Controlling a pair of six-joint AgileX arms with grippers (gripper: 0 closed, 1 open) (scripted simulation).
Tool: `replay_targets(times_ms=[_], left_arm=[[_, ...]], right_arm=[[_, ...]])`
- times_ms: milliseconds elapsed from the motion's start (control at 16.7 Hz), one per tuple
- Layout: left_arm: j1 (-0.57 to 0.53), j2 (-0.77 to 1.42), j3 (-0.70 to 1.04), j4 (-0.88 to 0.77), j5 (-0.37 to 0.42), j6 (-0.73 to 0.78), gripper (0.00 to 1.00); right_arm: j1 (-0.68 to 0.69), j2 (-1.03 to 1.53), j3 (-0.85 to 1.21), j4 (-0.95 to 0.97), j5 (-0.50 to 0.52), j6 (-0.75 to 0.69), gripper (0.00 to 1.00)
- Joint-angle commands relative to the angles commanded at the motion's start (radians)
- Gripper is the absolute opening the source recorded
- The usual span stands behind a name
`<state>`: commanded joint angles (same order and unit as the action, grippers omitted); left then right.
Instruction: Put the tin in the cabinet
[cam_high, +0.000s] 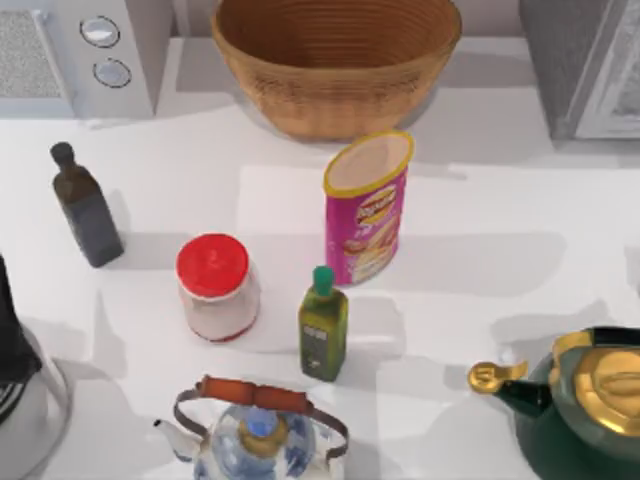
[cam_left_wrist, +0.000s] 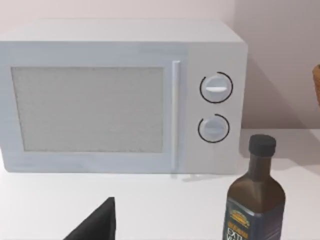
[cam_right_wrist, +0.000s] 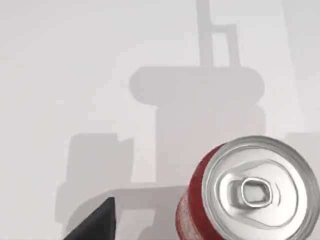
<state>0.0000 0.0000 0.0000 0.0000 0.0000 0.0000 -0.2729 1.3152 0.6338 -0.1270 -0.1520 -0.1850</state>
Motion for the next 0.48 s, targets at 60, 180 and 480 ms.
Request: replay_targets(times_ms=[60, 180, 480], left_arm=[[0.0, 0.0, 0.0, 0.0, 0.0, 0.0, 1.0], [0.0, 0.0, 0.0, 0.0, 0.0, 0.0, 1.0], [0.0, 0.0, 0.0, 0.0, 0.0, 0.0, 1.0]], right_arm=[[-0.005, 0.033, -0.002, -0.001, -0.007, -0.008, 1.0], [-0.012, 0.078, -0.006, -0.003, -0.015, -0.019, 1.0], [-0.015, 0.092, -0.009, -0.003, -0.018, -0.022, 1.0]])
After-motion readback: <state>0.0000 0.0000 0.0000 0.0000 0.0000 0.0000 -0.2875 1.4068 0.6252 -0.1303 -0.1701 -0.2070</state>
